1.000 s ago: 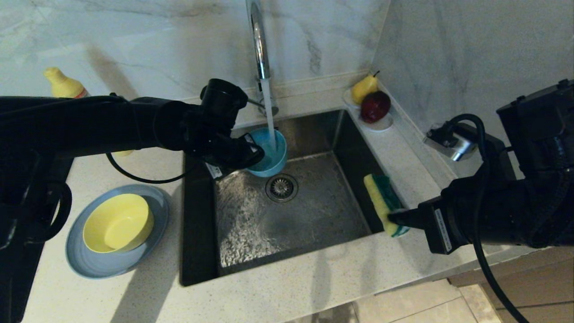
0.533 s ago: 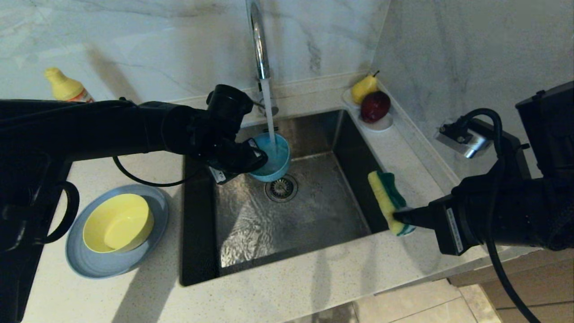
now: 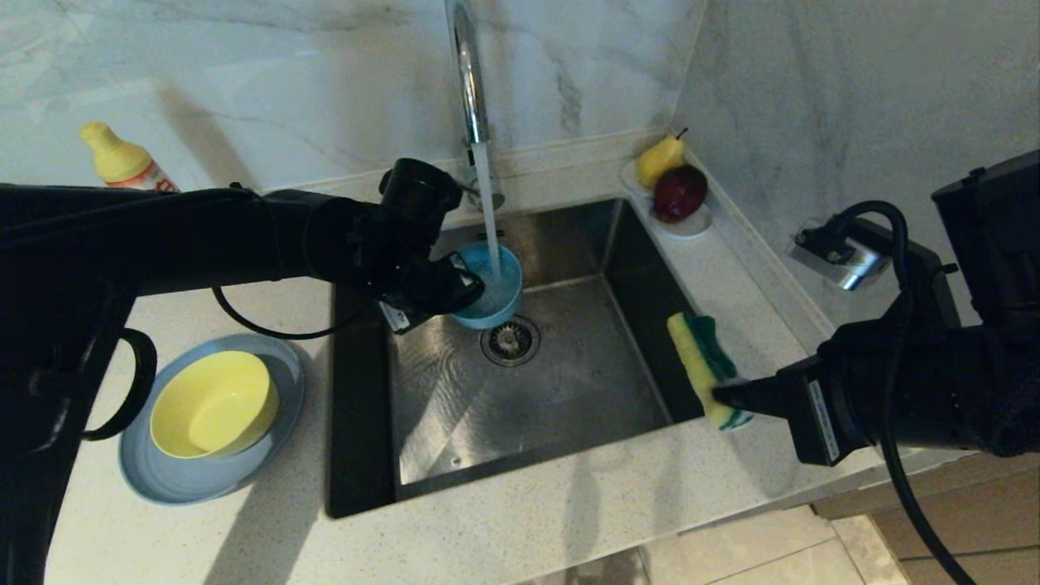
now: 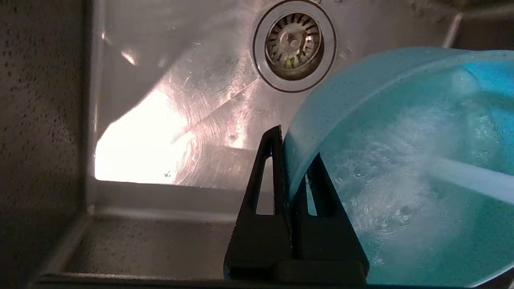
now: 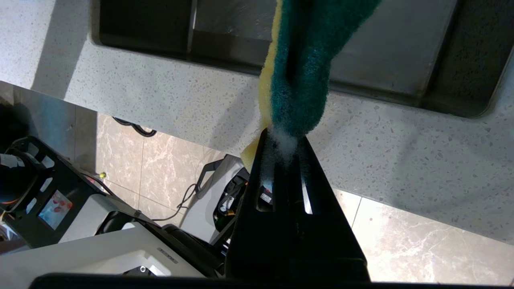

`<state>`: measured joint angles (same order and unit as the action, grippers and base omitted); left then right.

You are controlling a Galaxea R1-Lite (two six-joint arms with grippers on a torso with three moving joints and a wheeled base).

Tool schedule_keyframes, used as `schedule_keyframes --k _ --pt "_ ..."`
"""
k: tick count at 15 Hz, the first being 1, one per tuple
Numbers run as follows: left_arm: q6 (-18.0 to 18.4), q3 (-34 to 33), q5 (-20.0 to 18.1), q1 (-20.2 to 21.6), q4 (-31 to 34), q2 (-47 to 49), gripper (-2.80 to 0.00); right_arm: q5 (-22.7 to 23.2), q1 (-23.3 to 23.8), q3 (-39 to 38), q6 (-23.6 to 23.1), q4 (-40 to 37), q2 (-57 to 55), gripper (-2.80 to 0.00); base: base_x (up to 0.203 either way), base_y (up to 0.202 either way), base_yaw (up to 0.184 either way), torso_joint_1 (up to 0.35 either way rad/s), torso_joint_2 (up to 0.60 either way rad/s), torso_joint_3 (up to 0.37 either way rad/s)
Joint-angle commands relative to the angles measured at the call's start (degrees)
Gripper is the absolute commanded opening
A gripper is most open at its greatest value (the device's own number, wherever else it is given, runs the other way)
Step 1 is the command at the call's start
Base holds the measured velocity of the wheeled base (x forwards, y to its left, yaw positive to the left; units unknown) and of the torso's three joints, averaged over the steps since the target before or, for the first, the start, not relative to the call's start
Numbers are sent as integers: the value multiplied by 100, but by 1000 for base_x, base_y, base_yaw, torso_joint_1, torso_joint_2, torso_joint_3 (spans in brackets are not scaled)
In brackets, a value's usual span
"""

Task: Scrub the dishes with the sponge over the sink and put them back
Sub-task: Wash the bowl

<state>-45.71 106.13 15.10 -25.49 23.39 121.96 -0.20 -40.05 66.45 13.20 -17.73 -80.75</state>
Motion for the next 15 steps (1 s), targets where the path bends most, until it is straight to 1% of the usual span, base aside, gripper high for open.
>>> schedule_keyframes --k 1,10,15 --pt "-19 137 33 0 8 54 -280 11 -3 -1 15 -12 -11 -280 0 0 0 0 0 0" --pt "-17 74 19 -17 191 -58 -280 29 14 17 -2 -3 24 -280 0 0 0 0 0 0" --pt "-9 67 9 -152 359 -106 -280 20 58 75 -45 -6 44 -280 0 0 0 0 0 0"
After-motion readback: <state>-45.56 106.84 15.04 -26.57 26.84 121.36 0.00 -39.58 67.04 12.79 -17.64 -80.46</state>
